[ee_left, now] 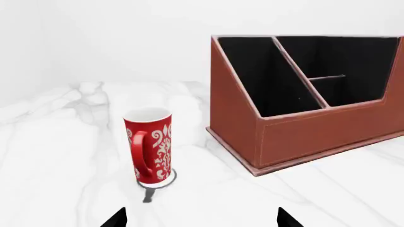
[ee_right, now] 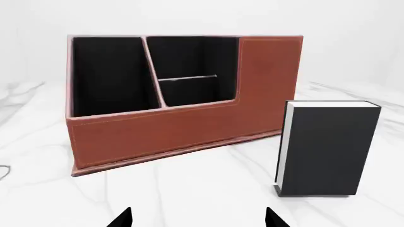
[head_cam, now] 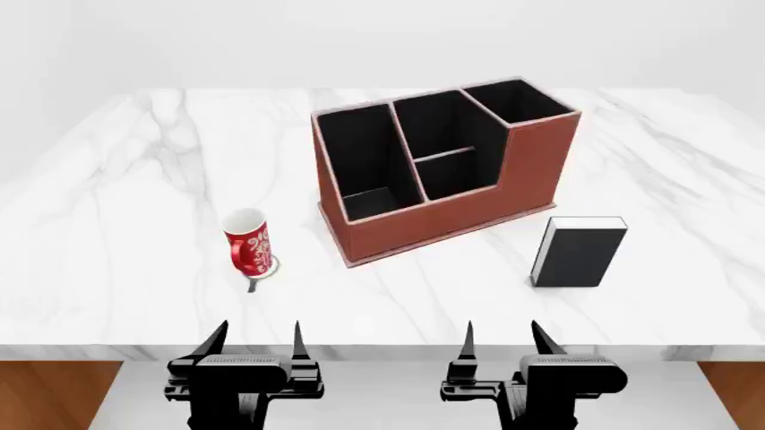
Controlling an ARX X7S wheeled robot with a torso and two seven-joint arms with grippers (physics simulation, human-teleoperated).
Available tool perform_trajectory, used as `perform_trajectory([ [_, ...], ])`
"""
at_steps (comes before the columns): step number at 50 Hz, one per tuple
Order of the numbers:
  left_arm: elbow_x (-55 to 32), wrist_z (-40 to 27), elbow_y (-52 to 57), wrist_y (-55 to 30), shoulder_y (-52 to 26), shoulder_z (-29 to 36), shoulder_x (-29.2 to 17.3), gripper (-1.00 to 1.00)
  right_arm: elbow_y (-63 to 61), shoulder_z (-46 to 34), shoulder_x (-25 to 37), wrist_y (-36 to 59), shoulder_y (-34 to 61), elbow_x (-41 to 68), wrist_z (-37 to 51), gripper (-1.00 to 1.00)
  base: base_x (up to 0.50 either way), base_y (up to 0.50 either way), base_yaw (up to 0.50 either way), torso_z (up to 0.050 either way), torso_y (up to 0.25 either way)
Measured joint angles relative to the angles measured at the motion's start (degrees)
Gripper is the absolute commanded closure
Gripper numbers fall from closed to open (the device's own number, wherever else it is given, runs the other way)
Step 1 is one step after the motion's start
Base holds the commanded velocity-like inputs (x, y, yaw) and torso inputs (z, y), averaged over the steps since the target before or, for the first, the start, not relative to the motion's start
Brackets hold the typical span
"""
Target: Pick up the book and place it in the back compartment of the caddy.
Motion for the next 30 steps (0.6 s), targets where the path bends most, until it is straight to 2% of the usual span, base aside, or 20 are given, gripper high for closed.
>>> perform_trajectory([
  [14,-1.2,-1.9,-0.5,0.2,0.0,2.0,-1.7,-1.00,0.0,-2.3,1.5,0.7,0.0,1.5,2.2,-1.00,0.00,-0.02,0.00,0.000,0.000],
  [30,-2.2,-4.0,-1.7,1.2,-0.1,4.0,-3.4,-1.00,-0.4,-4.6,3.2,2.5,-0.3,3.9,3.7,-1.00,0.00,-0.50,0.00,0.000,0.000],
])
